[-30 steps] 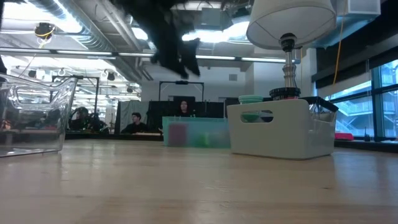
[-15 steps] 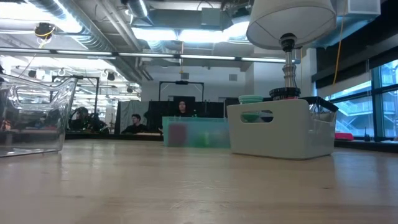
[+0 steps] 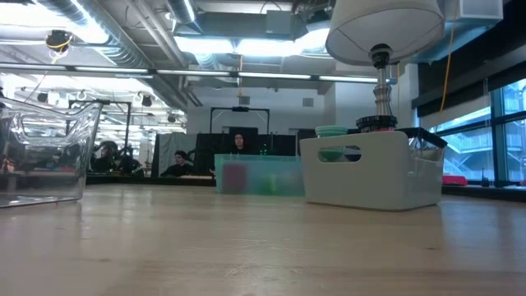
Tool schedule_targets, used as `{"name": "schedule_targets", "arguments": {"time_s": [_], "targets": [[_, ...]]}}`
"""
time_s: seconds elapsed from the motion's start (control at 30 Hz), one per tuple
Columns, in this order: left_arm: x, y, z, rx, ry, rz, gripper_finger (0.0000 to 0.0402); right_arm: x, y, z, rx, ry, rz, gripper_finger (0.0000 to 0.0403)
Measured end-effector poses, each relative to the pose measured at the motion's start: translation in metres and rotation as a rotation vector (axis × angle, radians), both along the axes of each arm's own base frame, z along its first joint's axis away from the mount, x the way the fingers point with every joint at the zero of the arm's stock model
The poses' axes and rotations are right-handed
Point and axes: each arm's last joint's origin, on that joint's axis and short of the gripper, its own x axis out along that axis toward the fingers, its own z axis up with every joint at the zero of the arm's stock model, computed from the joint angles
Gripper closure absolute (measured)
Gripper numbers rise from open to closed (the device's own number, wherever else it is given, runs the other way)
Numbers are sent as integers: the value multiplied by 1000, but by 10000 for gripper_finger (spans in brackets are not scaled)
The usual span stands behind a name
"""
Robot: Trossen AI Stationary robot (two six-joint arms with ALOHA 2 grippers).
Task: Pick & Place Office items
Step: Return to Home Position
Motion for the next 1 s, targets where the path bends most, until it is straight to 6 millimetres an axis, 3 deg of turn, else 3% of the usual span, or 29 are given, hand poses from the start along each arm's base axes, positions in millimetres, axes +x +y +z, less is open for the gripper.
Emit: {"name": "schedule_targets", "arguments": {"time_s": [0.17, 0.4, 0.73, 0.87, 1.0], "targets": [[-11, 0, -16, -81, 39, -2, 155, 1, -1, 1, -148, -18, 81, 92], [-15, -4, -55, -107, -60, -127, 155, 3, 0, -5, -181, -22, 97, 92], [-32, -4, -123, -111, -243, -181, 155, 23, 5, -95, -120, 20, 292, 92], [-38, -4, -145, -100, -314, -188, 153, 18, -9, -115, -89, -8, 280, 92], [-44, -4, -161, -97, -350, -189, 155, 0, -29, -127, -50, -77, 221, 92]]}}
